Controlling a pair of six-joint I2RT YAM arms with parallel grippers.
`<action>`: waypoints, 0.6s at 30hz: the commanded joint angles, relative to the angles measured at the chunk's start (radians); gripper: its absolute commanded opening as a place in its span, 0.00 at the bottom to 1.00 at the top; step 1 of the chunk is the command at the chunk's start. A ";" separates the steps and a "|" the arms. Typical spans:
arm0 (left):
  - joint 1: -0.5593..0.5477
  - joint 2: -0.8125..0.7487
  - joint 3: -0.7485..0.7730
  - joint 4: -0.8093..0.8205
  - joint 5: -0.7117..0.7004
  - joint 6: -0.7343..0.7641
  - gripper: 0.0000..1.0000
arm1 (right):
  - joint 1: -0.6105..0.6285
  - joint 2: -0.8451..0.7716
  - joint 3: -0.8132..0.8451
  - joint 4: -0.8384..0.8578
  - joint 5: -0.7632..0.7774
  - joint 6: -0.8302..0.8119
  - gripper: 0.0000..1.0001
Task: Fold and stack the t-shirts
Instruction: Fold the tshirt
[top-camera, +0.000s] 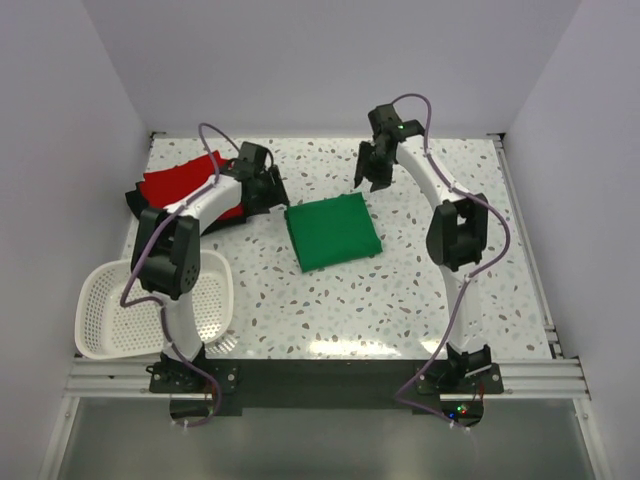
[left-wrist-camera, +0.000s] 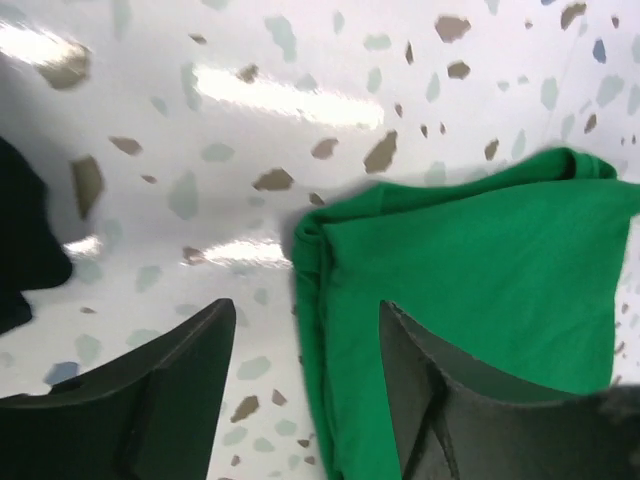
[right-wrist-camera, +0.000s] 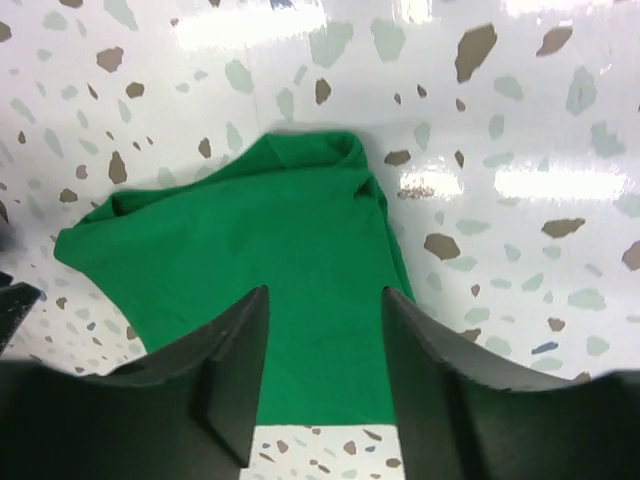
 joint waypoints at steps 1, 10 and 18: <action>0.022 -0.040 0.058 -0.005 -0.116 -0.024 0.71 | -0.013 0.017 0.104 -0.019 -0.027 -0.070 0.54; 0.019 -0.216 -0.201 0.195 0.017 -0.001 0.79 | -0.007 -0.230 -0.210 0.141 -0.092 -0.136 0.58; 0.009 -0.330 -0.487 0.442 0.190 -0.050 0.79 | 0.090 -0.334 -0.454 0.201 -0.150 -0.143 0.56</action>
